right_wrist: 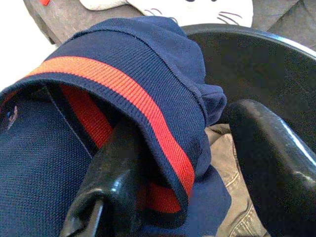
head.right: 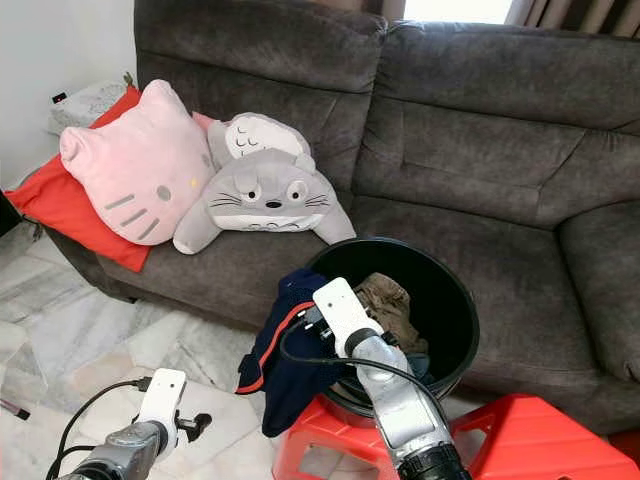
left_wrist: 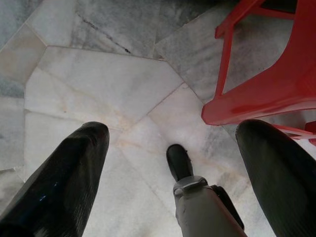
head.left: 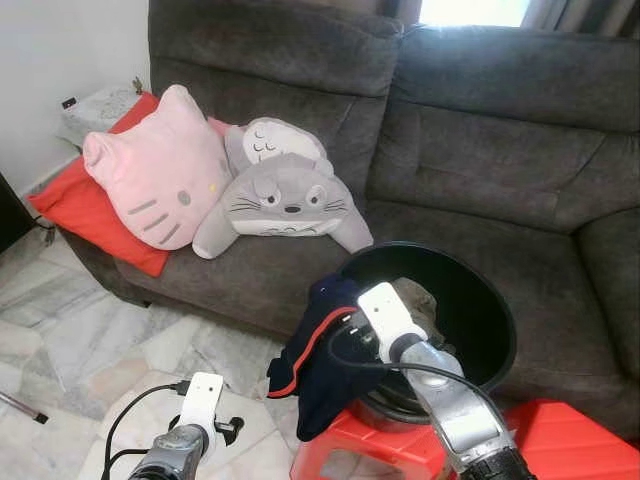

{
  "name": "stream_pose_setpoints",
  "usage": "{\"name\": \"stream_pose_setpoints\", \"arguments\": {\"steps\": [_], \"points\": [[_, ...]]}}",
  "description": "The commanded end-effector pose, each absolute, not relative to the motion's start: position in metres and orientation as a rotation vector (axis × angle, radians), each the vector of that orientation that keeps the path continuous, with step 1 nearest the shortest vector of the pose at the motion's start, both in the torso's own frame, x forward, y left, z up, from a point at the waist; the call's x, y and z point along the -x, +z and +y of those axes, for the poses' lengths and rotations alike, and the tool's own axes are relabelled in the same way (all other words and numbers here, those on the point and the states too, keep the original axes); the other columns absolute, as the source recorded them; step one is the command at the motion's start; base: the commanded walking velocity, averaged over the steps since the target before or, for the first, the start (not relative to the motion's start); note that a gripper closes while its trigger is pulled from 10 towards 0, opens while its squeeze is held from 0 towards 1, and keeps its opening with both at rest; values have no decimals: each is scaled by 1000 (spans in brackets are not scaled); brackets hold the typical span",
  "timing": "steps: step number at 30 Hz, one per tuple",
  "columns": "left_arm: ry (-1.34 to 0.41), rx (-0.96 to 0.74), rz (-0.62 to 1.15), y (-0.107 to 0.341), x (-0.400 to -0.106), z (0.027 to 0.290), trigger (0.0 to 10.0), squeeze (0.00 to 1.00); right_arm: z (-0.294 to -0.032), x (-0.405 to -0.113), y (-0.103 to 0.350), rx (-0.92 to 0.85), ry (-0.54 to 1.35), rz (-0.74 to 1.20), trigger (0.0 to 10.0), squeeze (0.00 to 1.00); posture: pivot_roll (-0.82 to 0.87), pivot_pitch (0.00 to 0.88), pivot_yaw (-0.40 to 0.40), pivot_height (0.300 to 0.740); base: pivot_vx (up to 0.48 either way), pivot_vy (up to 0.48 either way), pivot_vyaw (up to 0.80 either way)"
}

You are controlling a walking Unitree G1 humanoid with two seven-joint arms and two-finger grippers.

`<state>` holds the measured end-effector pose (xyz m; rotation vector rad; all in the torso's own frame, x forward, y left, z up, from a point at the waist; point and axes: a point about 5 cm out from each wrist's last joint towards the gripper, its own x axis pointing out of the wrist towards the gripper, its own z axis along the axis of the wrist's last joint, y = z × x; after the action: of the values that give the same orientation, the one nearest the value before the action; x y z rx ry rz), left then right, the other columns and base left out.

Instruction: Hang hanger

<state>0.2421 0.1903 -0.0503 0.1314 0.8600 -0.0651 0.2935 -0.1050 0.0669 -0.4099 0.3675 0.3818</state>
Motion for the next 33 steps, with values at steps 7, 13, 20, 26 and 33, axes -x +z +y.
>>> {"name": "stream_pose_setpoints", "arguments": {"steps": [7,13,20,26,33], "points": [[-80,-140,857,-49,-244,188,10000,0,-103,-297,68,402,386,356,0,0,-111,0,-32,740,0,0,0],[-80,-141,857,-49,-244,188,10000,0,-103,-297,67,399,382,358,0,0,-111,0,-32,740,0,0,0],[-80,-141,857,-49,-244,188,10000,0,-104,-298,67,397,377,355,0,0,-111,0,-32,740,0,0,0],[-80,-141,857,-49,-244,188,10000,0,-103,-298,67,395,376,359,0,0,-107,0,-28,740,0,0,0],[-79,-142,857,-49,-244,188,10000,0,-104,-299,69,392,368,349,0,0,-107,0,-28,740,0,0,0]]}}
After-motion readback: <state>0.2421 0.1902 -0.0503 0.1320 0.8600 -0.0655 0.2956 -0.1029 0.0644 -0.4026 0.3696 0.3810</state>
